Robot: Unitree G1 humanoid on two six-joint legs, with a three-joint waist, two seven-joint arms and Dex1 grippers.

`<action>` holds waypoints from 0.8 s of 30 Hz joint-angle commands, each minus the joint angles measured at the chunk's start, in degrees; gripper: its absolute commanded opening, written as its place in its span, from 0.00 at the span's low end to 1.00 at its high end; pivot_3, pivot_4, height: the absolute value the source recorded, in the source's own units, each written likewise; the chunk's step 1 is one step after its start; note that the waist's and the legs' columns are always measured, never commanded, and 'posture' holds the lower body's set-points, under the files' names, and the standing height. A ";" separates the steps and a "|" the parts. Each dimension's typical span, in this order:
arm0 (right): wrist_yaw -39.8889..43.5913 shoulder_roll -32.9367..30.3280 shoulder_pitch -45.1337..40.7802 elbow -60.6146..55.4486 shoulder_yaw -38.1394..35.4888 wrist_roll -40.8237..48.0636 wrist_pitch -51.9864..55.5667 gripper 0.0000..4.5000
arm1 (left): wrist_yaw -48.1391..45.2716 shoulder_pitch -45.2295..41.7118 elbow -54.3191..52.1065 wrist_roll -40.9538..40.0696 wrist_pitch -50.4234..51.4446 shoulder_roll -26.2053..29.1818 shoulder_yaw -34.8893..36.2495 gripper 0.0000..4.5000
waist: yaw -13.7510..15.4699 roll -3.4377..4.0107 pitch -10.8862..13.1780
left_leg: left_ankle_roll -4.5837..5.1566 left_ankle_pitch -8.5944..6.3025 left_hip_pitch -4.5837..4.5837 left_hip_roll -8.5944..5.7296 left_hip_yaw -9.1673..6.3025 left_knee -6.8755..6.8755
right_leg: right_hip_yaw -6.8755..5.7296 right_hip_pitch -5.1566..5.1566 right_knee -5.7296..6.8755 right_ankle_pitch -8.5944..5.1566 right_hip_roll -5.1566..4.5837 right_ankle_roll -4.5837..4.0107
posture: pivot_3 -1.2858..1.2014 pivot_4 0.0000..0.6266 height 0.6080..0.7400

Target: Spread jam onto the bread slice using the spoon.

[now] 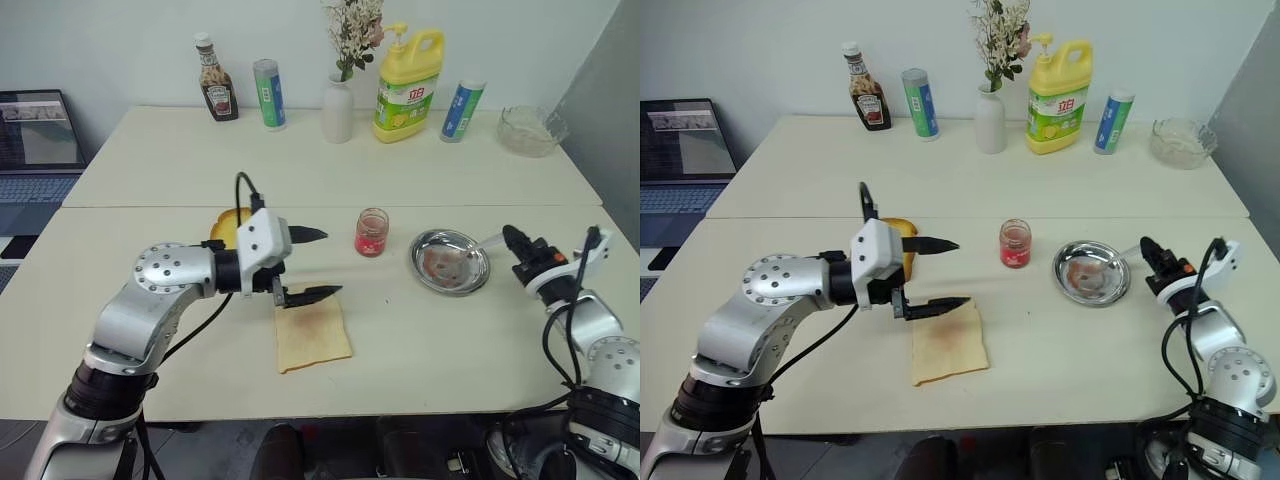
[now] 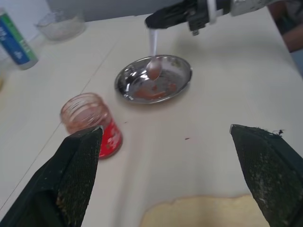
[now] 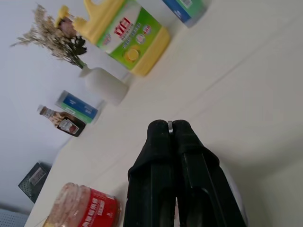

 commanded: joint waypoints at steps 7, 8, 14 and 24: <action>-2.69 -7.22 -2.57 -13.85 2.36 7.08 3.18 0.01 | 1.32 6.77 -1.16 0.64 -0.86 4.77 5.64 1.00 | 0.02 0.05 0.03 | 0.00 0.00 0.00 0.00 0.03 0.02 | 0.03 -0.01 0.00 -0.03 -0.02 0.05 | 0.52 0.24 1.00; -2.81 -7.53 -4.20 -14.36 3.94 6.90 3.31 0.01 | 1.48 6.87 -1.28 -0.07 -0.57 4.39 5.95 1.00 | 0.02 0.04 0.03 | 0.00 0.00 0.00 0.00 0.04 0.02 | 0.03 -0.01 -0.01 -0.04 -0.02 0.07 | 0.52 0.24 1.00; -0.69 -6.84 -15.46 -12.41 16.18 -1.77 1.44 0.01 | 0.58 8.76 -3.14 -3.94 0.58 3.92 7.68 1.00 | -0.44 0.07 0.04 | 0.00 0.00 0.01 0.03 0.04 0.02 | 0.04 -0.04 0.01 -0.01 0.01 0.02 | 0.52 0.24 1.00; 11.60 -4.71 -25.52 -0.21 33.53 -26.23 -10.71 0.01 | 1.29 8.77 -4.30 -4.07 0.05 3.40 6.82 1.00 | 0.18 0.06 0.05 | 0.00 0.00 -0.06 0.00 0.01 0.02 | -0.04 -0.07 -0.05 0.01 -0.04 -0.02 | 0.52 0.24 1.00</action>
